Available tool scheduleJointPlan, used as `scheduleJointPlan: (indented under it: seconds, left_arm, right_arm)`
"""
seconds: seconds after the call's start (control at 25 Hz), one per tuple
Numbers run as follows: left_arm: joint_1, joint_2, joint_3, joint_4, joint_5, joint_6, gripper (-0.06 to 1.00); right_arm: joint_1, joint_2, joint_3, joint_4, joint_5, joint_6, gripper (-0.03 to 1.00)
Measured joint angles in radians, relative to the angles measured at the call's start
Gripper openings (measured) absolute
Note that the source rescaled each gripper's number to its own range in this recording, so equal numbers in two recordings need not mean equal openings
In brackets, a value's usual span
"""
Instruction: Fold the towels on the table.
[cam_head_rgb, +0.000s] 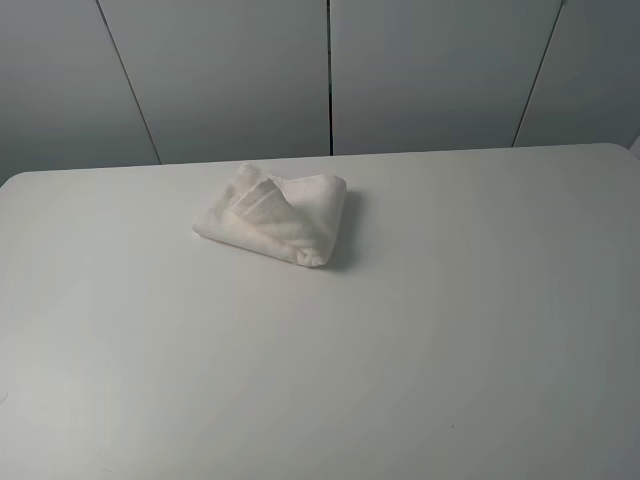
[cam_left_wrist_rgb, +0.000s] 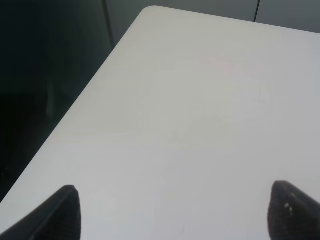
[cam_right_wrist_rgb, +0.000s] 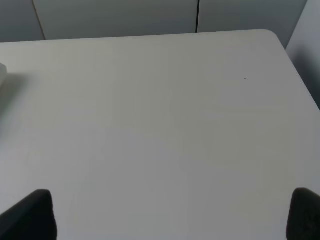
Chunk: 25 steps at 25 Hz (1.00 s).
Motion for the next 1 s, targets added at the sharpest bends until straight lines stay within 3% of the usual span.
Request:
scheduleJointPlan:
  seconds: [0.24,1.0]
  left_arm:
    - [-0.089,0.000,0.000,0.000,0.000,0.000,0.96]
    - [-0.178,0.000,0.000,0.000,0.000,0.004,0.96]
  right_arm:
    - [0.021,0.000,0.000,0.010,0.000,0.000,1.00]
    - [0.055,0.000,0.000,0.010,0.000,0.000,1.00]
